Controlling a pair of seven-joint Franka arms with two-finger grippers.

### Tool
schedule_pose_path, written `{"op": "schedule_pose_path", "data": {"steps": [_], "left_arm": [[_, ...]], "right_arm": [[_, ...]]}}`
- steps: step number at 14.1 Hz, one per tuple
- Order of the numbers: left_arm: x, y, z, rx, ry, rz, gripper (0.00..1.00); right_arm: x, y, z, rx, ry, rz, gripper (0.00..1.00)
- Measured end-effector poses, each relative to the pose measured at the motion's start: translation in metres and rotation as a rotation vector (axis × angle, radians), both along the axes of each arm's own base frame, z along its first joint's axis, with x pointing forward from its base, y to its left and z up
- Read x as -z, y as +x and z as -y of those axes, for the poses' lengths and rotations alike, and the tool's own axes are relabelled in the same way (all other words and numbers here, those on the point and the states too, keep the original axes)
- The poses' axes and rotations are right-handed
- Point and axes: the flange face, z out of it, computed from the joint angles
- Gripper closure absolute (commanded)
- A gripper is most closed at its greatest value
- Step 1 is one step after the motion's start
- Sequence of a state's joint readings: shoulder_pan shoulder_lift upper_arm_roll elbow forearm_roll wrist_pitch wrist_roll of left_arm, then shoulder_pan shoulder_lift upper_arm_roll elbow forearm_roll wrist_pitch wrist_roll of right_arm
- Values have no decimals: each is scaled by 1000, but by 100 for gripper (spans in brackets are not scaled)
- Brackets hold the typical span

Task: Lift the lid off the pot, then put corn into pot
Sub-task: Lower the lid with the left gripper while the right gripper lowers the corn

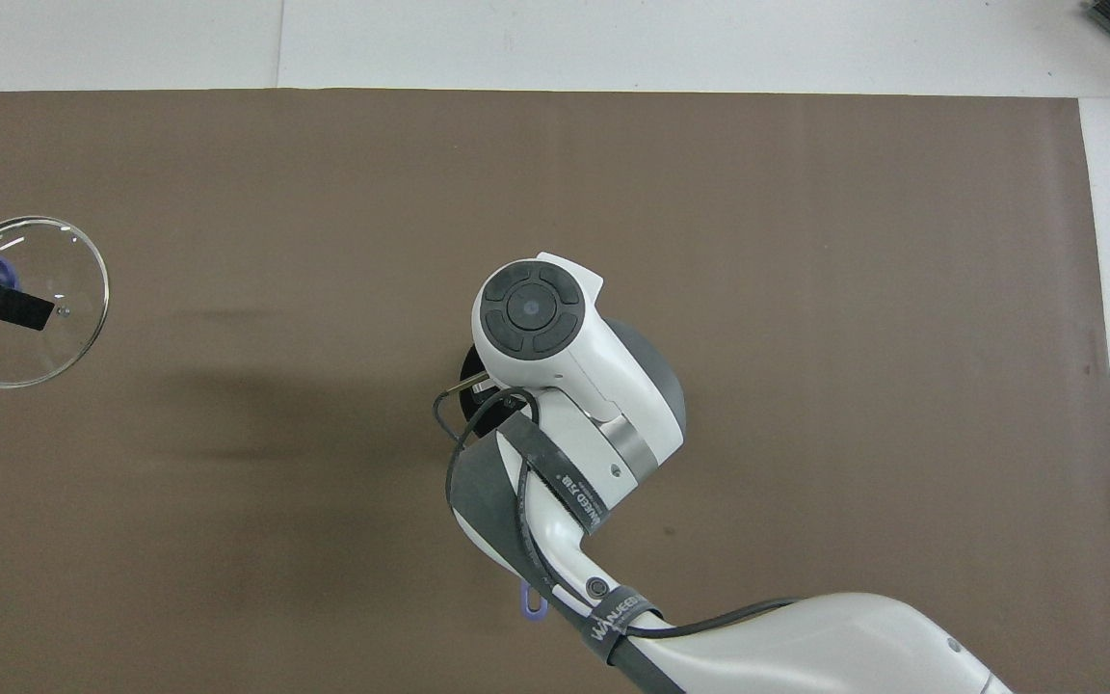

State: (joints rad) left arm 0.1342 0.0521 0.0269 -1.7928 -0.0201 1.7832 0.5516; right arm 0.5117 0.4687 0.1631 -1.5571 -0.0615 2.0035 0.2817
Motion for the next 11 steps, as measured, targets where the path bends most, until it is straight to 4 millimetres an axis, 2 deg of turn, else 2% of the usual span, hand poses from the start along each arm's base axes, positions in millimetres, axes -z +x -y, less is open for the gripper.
{"op": "schedule_pose_path", "data": {"steps": [3,7,11], "left_arm": [[28,-28,-2,-13,-2,-3,100],[66,-45,-13,-38,-4,-14,100],[136,-72,-35,-60,2,15,100]], "right_arm": [[11,-5,-3,-17,-9,-11,100],[22,-7,-1,-23,-2,-5,94],[26,-5,-1,-22,5,5,94]]}}
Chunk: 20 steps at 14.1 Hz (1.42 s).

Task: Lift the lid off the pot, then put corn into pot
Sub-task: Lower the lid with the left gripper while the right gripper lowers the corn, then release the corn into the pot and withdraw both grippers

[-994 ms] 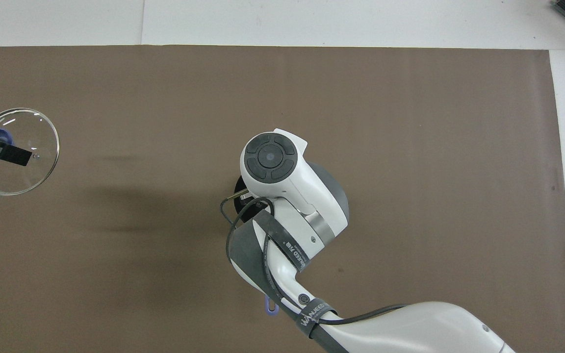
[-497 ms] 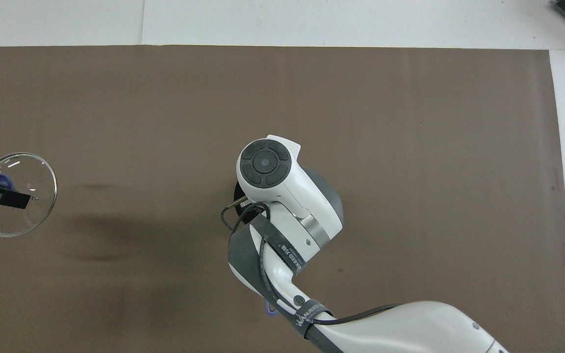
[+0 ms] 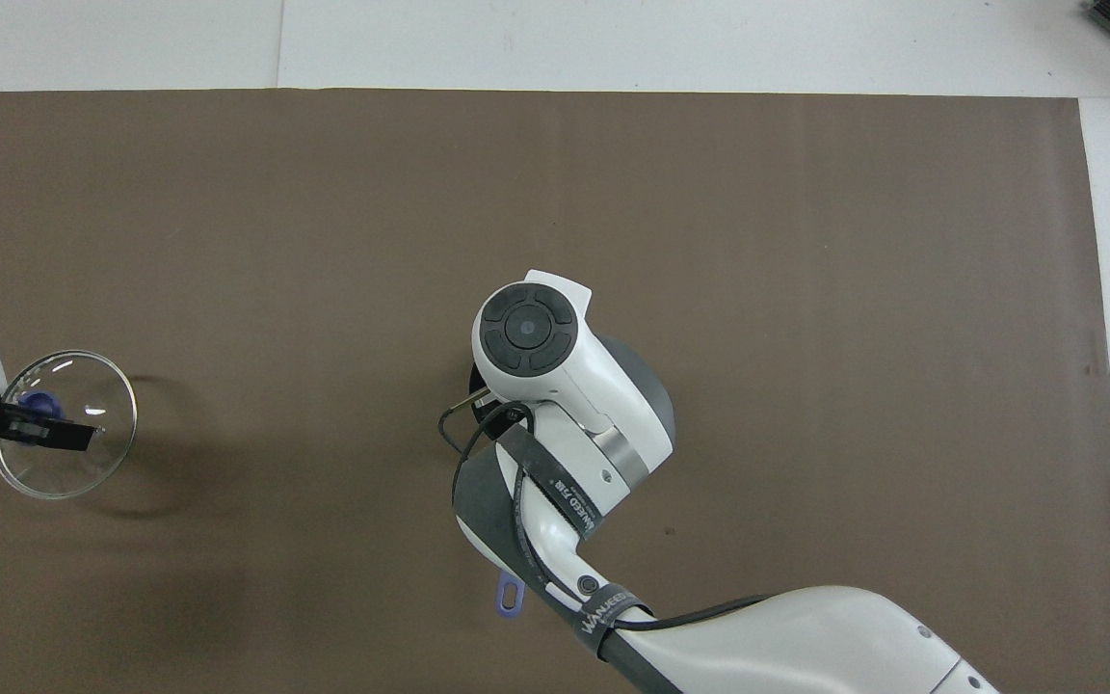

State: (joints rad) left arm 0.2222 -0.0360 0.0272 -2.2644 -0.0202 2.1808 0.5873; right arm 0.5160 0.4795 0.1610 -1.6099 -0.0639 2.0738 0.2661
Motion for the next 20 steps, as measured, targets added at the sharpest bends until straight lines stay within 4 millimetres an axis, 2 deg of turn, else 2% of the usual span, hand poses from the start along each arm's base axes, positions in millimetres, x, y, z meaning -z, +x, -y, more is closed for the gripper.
{"op": "schedule_pose_path", "data": {"steps": [3,4,5,6,7,8,9,12,14,15,17,20], "left_arm": [[44,-24,-4,0,11,34,100],[52,-29,-5,0,15,47,88],[57,-32,-5,0,17,53,39],[59,-33,-5,2,18,55,0],[58,-33,-5,6,18,57,0],[57,-32,-5,8,20,63,0],[55,-31,-5,10,22,70,0],[49,-25,-5,12,27,86,0],[41,-15,-7,14,31,102,0],[37,-7,-8,10,32,108,0],[22,11,-4,-28,31,114,0],[-17,40,29,-95,23,116,0]], "right_arm": [[-2,5,3,-32,8,14,88],[0,6,4,-37,10,16,86],[3,8,5,-41,13,20,81],[7,10,7,-45,17,24,71],[11,11,8,-44,20,27,46],[13,11,8,-43,20,28,9],[14,11,8,-43,20,27,0],[12,11,7,-44,22,30,0],[2,16,12,-35,29,45,0],[-11,21,19,-22,37,62,0],[-51,35,45,21,52,104,0],[-123,50,107,115,56,157,0]]}}
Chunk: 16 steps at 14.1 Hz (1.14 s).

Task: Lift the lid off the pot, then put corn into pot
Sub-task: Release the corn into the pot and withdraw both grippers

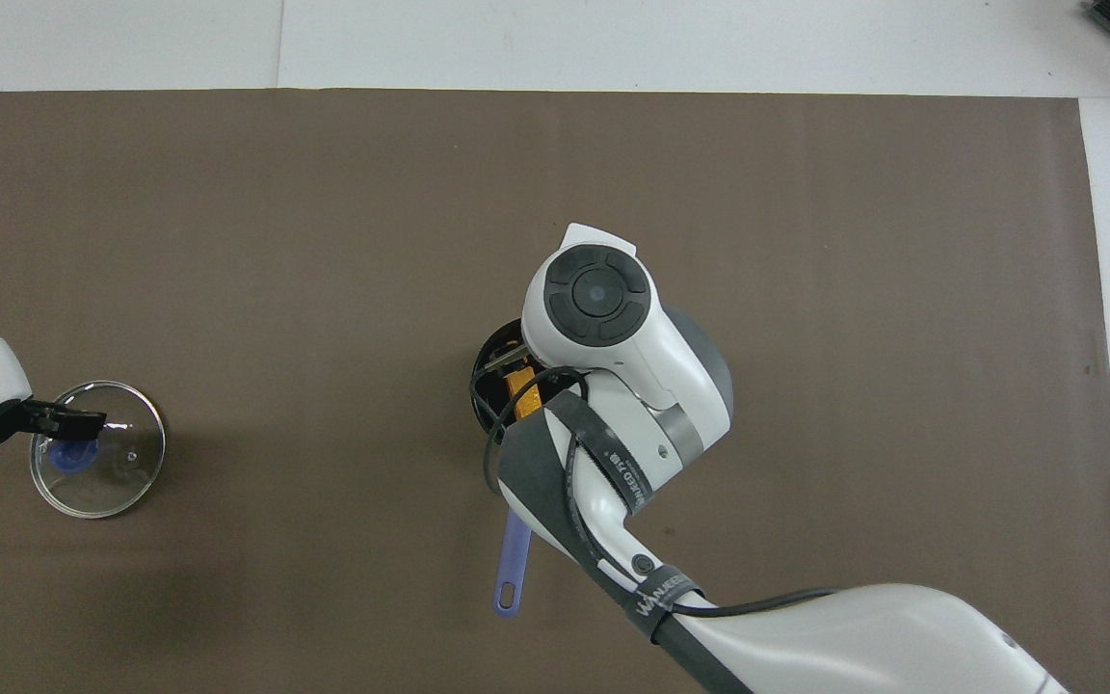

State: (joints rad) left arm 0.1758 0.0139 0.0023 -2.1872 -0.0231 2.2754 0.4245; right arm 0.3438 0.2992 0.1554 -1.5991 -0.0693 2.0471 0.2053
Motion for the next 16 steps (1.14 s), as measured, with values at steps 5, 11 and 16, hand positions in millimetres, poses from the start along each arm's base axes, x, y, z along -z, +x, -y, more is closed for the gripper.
{"op": "schedule_pose_path", "data": {"steps": [5,11,16], "left_arm": [[-64,31,68,-98,-20,-12,0],[-132,49,114,-171,-32,-12,0],[-179,57,112,-177,-26,-73,0]], "right_arm": [[-85,6,108,166,-8,44,0],[-157,-25,155,391,3,50,0],[-191,-43,185,516,1,-5,0]]}}
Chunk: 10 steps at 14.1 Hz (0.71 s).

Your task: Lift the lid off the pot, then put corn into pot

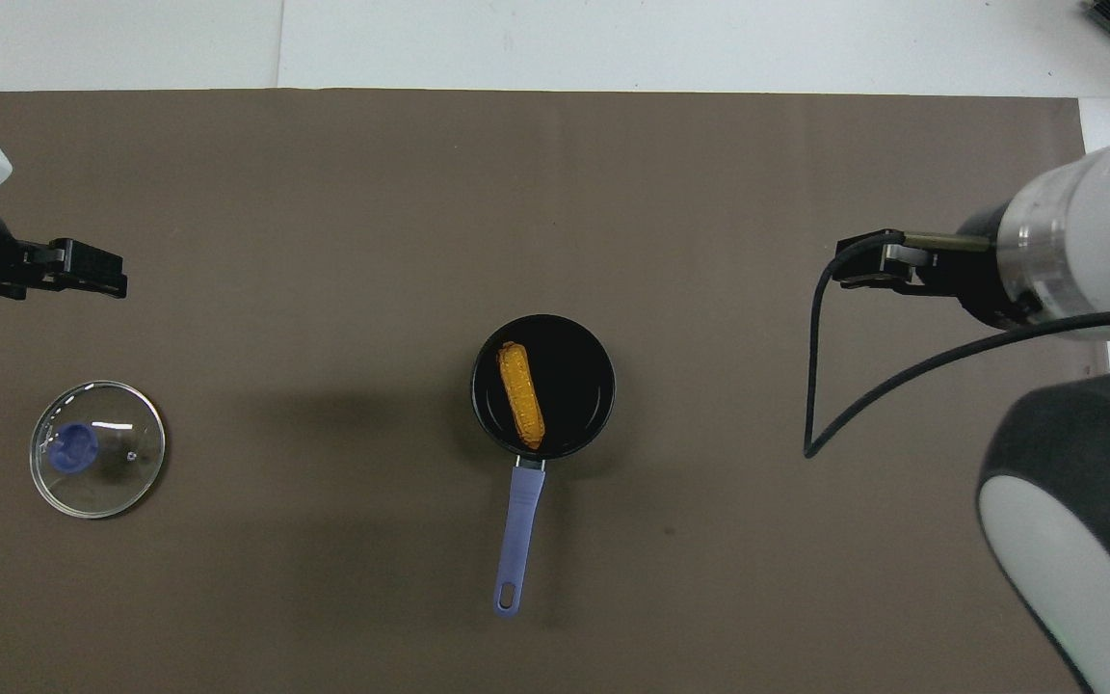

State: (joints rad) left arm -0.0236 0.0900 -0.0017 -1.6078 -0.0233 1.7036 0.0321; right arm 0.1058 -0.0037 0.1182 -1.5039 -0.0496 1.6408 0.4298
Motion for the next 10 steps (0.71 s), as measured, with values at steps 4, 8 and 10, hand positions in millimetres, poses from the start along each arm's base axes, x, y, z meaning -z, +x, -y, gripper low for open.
{"op": "schedule_pose_path", "data": {"steps": [4,8,10], "left_arm": [[-32,-4,-1,0,0,17,0],[-45,-19,-1,3,1,-25,0],[-52,-26,1,7,2,-66,0]], "right_arm": [[-27,-19,57,99,32,-23,0],[-29,-26,110,21,17,-44,0],[-22,-27,130,-31,11,-62,0]]}}
